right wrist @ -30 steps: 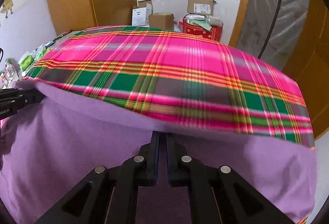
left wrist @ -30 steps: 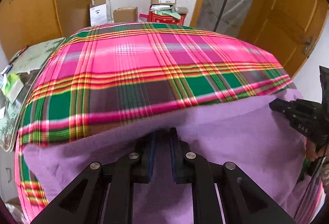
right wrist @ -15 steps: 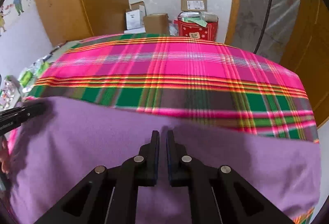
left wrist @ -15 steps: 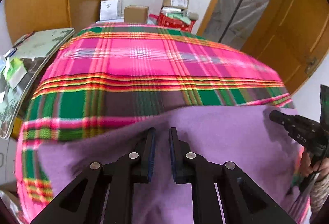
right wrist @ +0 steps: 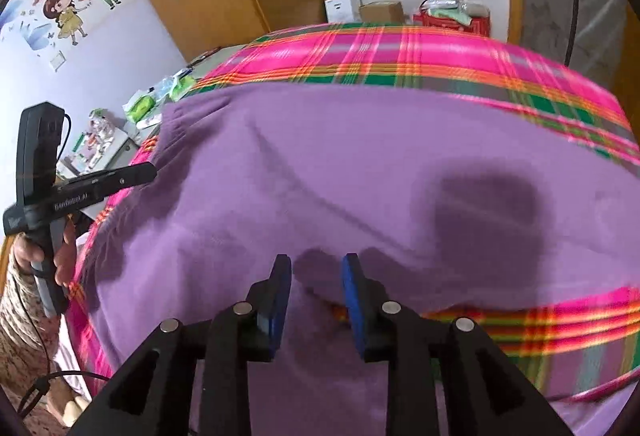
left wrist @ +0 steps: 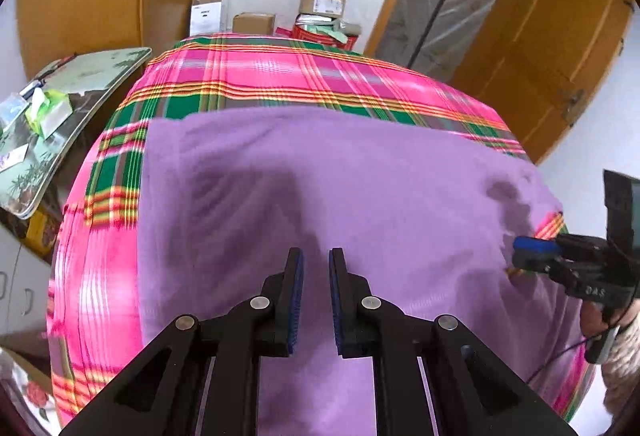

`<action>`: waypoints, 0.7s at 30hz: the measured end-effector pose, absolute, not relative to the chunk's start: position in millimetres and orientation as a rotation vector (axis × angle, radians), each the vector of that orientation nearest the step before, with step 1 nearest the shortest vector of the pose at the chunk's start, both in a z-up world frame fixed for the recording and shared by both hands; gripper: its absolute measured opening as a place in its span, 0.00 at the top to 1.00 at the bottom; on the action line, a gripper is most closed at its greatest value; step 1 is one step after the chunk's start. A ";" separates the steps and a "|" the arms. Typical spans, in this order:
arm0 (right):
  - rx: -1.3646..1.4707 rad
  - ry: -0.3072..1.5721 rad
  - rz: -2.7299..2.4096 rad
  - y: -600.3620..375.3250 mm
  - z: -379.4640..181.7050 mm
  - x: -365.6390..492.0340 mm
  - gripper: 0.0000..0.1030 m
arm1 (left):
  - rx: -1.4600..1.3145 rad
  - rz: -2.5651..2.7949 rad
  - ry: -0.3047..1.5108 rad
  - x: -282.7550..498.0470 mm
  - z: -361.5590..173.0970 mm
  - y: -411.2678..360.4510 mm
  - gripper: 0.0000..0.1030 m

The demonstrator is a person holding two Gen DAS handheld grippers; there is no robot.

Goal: Fold clothes

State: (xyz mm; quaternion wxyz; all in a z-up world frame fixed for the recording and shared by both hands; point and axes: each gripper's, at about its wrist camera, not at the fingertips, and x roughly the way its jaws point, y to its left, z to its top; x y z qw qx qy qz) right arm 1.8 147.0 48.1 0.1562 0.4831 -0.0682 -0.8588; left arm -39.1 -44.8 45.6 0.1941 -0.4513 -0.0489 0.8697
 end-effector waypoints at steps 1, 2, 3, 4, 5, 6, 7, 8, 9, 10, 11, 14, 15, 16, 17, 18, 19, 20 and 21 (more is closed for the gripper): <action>1.390 -0.204 -2.454 146.6 46.7 4.6 0.74 | -1.273 2.434 -0.144 -35.6 43.3 -46.0 0.87; 1.386 -0.208 -2.447 146.2 46.4 7.5 0.74 | -1.281 2.438 -0.143 -33.1 41.5 -47.3 0.87; 1.378 -0.211 -2.439 145.9 46.5 10.3 0.74 | -1.289 2.445 -0.139 -30.9 39.9 -48.8 0.87; 1.370 -0.213 -2.432 145.6 46.5 13.1 0.74 | -1.293 2.453 -0.142 -30.0 38.2 -51.1 0.87; 1.383 -0.217 -2.423 145.6 43.5 12.2 0.74 | -1.302 2.454 -0.152 -31.0 35.7 -53.8 0.87; 1.402 -0.222 -2.414 145.8 39.8 10.5 0.74 | -1.315 2.453 -0.164 -32.6 33.1 -56.4 0.87; 1.420 -0.227 -2.405 145.9 36.0 8.7 0.74 | -1.327 2.449 -0.177 -33.7 30.4 -58.5 0.87; 1.439 -0.243 -2.390 146.3 32.8 5.9 0.74 | -1.338 2.445 -0.191 -34.5 27.7 -60.5 0.87; 1.447 -0.259 -2.377 146.1 30.3 3.5 0.73 | -1.350 2.441 -0.205 -35.3 25.0 -62.4 0.87; 1.451 -0.276 -2.364 145.6 27.8 1.2 0.71 | -1.361 2.437 -0.219 -36.1 22.3 -64.4 0.87; 1.449 -0.275 -2.362 143.7 27.3 0.0 0.71 | -1.369 2.432 -0.223 -36.4 20.4 -65.3 0.87; 1.446 -0.267 -2.350 136.9 27.2 -0.9 0.71 | -1.377 2.424 -0.233 -36.8 17.2 -67.6 0.87; 1.446 -0.265 -2.343 134.7 27.2 -0.8 0.81 | -1.376 2.425 -0.242 -36.9 16.7 -68.7 0.87; 1.447 -0.263 -2.335 132.5 27.1 -0.7 0.95 | -1.374 2.423 -0.246 -35.8 16.3 -69.1 0.87; 1.438 -0.257 -2.336 130.8 28.5 2.0 0.95 | -1.372 2.423 -0.249 -34.7 16.1 -69.7 0.87; 1.426 -0.250 -2.340 129.2 30.4 5.4 0.95 | -1.371 2.422 -0.250 -33.9 15.9 -70.5 0.87; 1.407 -0.239 -2.346 128.1 33.7 9.5 0.95 | -1.371 2.421 -0.250 -33.1 15.7 -71.2 0.87; 1.385 -0.226 -2.353 127.1 37.4 13.9 0.95 | -1.370 2.420 -0.250 -32.3 15.6 -72.0 0.87; 1.367 -0.239 -2.358 128.3 41.7 17.8 0.95 | -1.369 2.421 -0.249 -32.7 16.0 -72.6 0.87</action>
